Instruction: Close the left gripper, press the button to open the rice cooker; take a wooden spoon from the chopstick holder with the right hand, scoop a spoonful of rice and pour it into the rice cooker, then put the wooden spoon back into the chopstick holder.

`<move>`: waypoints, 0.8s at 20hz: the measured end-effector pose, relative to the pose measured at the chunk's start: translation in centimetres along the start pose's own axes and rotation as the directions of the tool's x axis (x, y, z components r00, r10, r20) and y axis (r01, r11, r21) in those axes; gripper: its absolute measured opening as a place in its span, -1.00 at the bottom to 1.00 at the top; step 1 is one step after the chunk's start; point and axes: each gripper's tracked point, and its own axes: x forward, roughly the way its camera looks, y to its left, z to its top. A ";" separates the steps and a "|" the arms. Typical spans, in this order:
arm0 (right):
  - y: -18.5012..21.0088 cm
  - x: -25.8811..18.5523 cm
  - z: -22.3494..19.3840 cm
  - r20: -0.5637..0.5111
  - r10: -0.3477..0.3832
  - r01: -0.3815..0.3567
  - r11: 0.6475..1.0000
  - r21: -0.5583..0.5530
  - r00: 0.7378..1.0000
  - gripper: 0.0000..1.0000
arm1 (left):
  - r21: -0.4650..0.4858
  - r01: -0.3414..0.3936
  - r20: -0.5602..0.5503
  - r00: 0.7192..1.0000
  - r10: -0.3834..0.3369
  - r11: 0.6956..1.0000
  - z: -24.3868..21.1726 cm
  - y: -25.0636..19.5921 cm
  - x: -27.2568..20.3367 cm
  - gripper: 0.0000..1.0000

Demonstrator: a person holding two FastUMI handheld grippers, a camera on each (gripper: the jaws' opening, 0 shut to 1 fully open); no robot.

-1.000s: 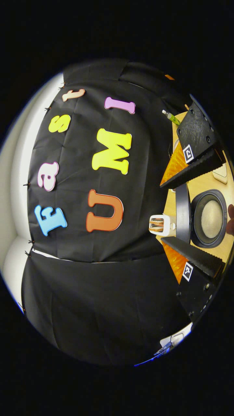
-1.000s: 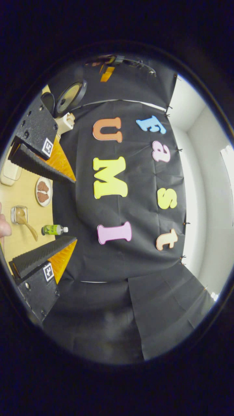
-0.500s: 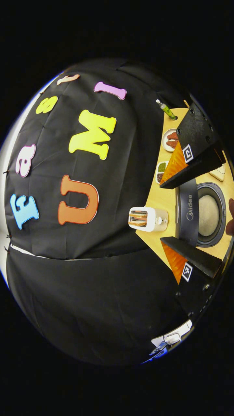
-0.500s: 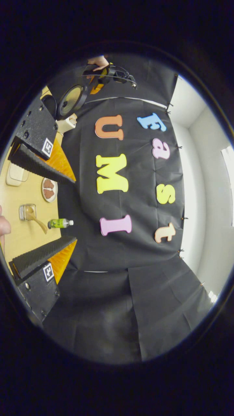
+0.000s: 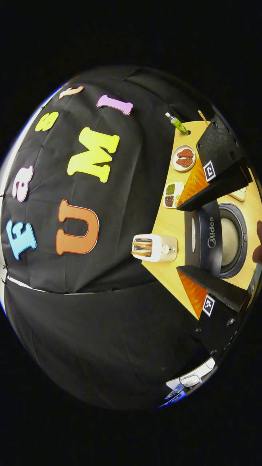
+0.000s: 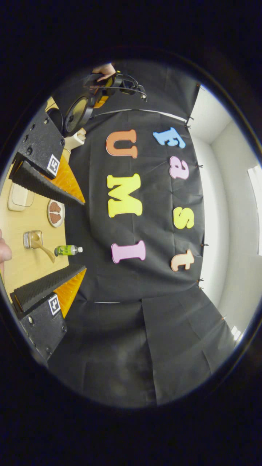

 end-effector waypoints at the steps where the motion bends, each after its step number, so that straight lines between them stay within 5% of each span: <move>1: 0.3 -0.1 -0.1 0.001 0.005 -0.005 1.000 -0.001 1.000 0.98 | -0.001 0.009 -0.020 1.000 -0.009 1.000 -1.2 -0.1 -0.5 0.93; 16: 2.6 0.6 -2.5 -0.060 0.056 -0.057 0.998 -0.009 0.997 0.97 | -0.016 0.001 -0.319 0.948 -0.006 1.000 -17.6 1.0 0.0 0.91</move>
